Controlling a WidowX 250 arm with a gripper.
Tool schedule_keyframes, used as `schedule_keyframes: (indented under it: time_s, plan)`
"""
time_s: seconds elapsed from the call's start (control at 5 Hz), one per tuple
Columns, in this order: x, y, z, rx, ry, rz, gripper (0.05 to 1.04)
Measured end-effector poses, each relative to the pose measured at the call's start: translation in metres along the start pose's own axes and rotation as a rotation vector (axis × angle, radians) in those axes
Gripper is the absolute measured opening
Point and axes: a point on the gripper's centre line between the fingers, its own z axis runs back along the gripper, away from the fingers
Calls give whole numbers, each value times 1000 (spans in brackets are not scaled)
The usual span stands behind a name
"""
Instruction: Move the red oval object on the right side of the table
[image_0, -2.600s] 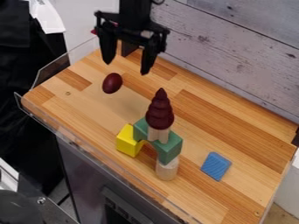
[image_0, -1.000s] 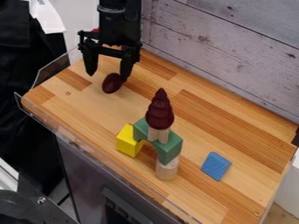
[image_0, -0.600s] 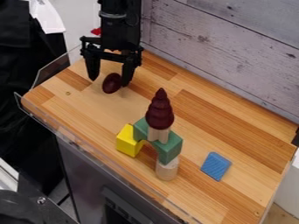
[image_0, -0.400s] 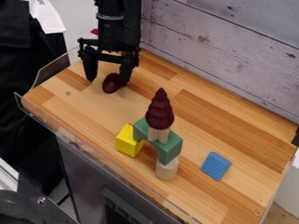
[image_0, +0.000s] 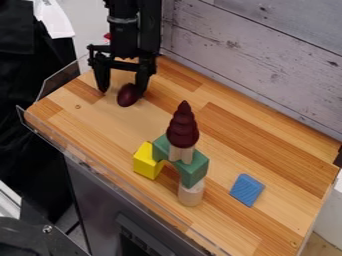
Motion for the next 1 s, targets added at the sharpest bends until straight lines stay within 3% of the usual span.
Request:
schedule_keyframes:
  time_s: [0.4, 0.6, 0.8, 1.0]
  plan:
    - [6, -2, -5, -7, 5, 12, 998]
    - [6, -5, -5, -6, 4, 18, 953]
    - [7, -8, -6, -12, -2, 37, 675]
    - [6, -9, -7, -17, -3, 39, 531]
